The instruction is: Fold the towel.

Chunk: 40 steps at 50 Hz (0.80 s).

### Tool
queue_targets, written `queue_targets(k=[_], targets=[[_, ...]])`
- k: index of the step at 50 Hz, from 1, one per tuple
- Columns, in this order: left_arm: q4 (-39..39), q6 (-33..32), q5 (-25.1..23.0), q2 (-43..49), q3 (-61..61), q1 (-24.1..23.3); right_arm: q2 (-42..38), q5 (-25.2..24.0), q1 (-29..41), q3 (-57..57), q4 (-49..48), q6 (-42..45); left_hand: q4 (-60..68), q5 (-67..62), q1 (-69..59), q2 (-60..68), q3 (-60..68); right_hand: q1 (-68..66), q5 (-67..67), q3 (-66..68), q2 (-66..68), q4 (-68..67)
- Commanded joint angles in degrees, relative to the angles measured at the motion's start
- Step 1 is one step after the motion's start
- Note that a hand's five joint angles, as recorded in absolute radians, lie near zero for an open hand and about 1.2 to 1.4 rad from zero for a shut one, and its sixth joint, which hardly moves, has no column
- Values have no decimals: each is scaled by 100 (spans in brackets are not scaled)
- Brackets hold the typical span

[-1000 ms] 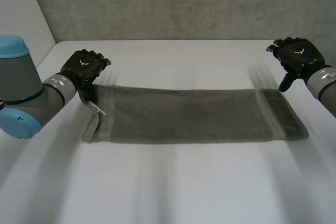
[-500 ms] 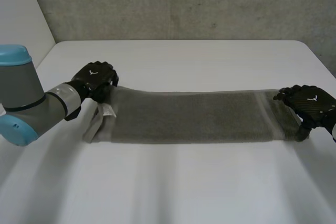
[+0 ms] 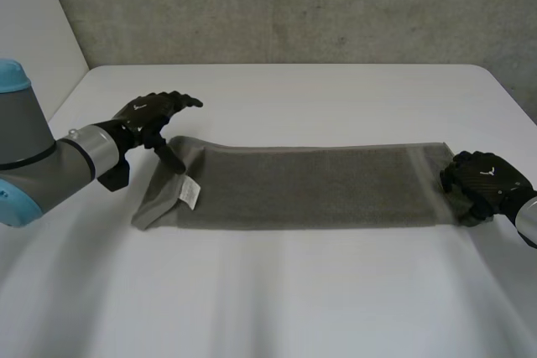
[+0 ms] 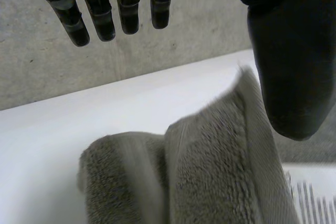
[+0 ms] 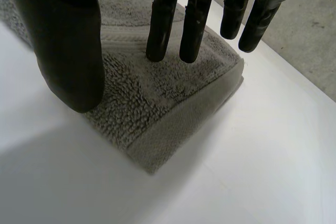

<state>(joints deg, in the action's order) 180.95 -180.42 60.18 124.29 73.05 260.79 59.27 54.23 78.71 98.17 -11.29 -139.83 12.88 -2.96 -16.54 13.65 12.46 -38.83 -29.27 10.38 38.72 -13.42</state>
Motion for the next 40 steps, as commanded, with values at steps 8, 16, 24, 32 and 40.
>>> queue_targets(k=[8, 16, 24, 32, 40], targets=[[-16, 1518, -964, 200, -133, 244, -161, 27, -31, -149, 4, 149, -288, 296, 654, -365, -246, -103, -58, -38, 114, 342], [10, 1519, -921, 122, -80, 270, -231, 35, -39, -202, 4, 158, -288, 296, 654, -365, -246, -2129, -2084, -38, 2140, 342], [28, 1510, -894, 8, 16, 349, -223, 44, -223, -228, 39, 237, -288, 296, 654, -365, -246, -4117, -4073, -38, 4128, 342], [28, 1483, -850, -10, 219, 613, -179, 27, -565, -237, 74, 255, -288, 296, 654, -365, -246, -4117, -4073, -38, 4128, 342], [28, 1133, -788, -299, 675, 832, 85, -44, -1200, -509, 92, 264, -288, 296, 654, -365, -246, -4117, -4073, -38, 4128, 342]])
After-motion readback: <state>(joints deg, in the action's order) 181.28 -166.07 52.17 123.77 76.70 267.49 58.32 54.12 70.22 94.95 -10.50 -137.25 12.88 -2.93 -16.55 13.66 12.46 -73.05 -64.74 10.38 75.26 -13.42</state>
